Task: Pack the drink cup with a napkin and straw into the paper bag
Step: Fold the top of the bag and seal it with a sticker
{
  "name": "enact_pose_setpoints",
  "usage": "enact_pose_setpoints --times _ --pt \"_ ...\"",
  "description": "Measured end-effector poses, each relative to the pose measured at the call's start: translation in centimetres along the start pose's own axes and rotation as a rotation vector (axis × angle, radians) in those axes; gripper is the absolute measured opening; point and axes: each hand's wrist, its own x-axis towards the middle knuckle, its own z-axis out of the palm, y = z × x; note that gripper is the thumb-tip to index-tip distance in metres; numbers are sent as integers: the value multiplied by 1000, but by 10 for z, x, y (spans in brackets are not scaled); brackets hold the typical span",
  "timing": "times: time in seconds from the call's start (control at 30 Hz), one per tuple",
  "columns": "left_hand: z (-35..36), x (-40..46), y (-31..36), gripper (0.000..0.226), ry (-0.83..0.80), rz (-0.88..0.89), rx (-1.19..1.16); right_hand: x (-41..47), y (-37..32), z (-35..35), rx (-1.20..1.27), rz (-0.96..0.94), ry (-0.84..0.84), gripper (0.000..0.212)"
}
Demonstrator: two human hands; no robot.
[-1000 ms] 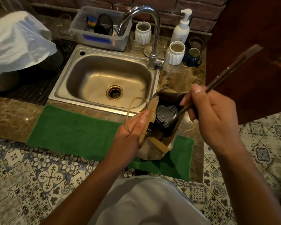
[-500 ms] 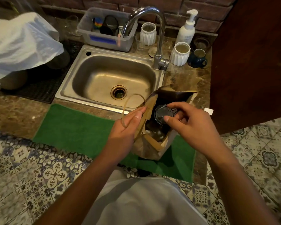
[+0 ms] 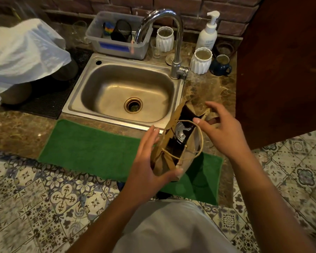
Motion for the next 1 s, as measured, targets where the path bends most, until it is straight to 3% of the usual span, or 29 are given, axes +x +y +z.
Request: enact_pose_setpoints --times 0.17,0.4,0.77,1.0 --pt "15 -10 -16 116 -2 -97 16 3 -7 18 -36 -38 43 78" --pt "15 8 -28 69 154 -49 60 5 -11 21 -57 -89 -18 95" --pt "-30 25 -34 51 181 -12 -138 -6 8 17 43 -104 41 18" --pt "-64 47 -47 50 346 -104 -158 -29 9 32 300 -51 -177 11"
